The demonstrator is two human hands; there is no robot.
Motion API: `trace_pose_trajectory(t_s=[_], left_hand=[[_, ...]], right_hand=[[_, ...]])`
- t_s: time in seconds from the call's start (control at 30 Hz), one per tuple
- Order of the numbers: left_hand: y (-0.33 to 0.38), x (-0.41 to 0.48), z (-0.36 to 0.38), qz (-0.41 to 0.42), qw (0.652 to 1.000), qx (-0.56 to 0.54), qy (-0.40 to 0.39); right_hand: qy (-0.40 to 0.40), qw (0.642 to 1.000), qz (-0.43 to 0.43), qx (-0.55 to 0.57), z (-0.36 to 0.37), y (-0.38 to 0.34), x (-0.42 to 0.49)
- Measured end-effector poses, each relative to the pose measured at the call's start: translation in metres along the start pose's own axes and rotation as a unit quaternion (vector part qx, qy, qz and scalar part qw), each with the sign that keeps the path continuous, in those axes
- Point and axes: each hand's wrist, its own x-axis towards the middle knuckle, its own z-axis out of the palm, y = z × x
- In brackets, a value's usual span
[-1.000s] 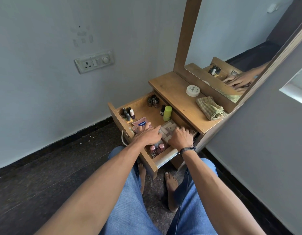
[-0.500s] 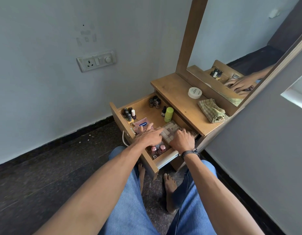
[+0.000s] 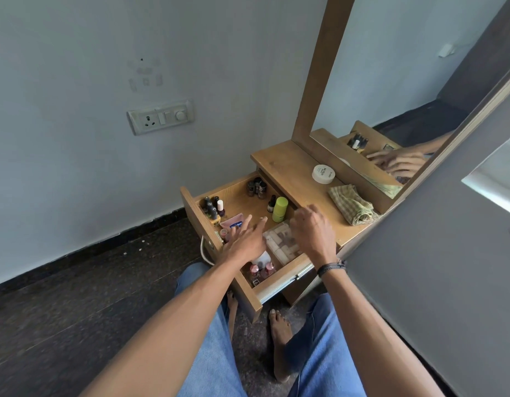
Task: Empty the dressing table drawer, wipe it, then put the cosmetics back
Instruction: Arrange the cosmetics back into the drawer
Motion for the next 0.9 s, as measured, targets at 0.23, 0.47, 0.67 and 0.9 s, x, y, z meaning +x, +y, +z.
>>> trace_pose_trajectory(t_s=[0.23, 0.47, 0.67, 0.9], left_hand=[[-0.02, 0.018, 0.019, 0.021, 0.972, -0.072, 0.223], [-0.022, 0.021, 0.016, -0.001, 0.934, -0.138, 0.33], [-0.022, 0.022, 0.014, -0.01, 0.925, -0.14, 0.352], [-0.023, 0.024, 0.014, -0.008, 0.941, -0.122, 0.317]], right_hand=[[-0.012, 0.994, 0.046, -0.1, -0.04, 0.018, 0.111], [-0.093, 0.985, 0.082, -0.124, -0.029, 0.032, 0.157], [-0.053, 0.993, 0.095, -0.048, -0.022, 0.039, 0.158], [0.009, 1.0, 0.008, 0.021, -0.016, 0.002, 0.137]])
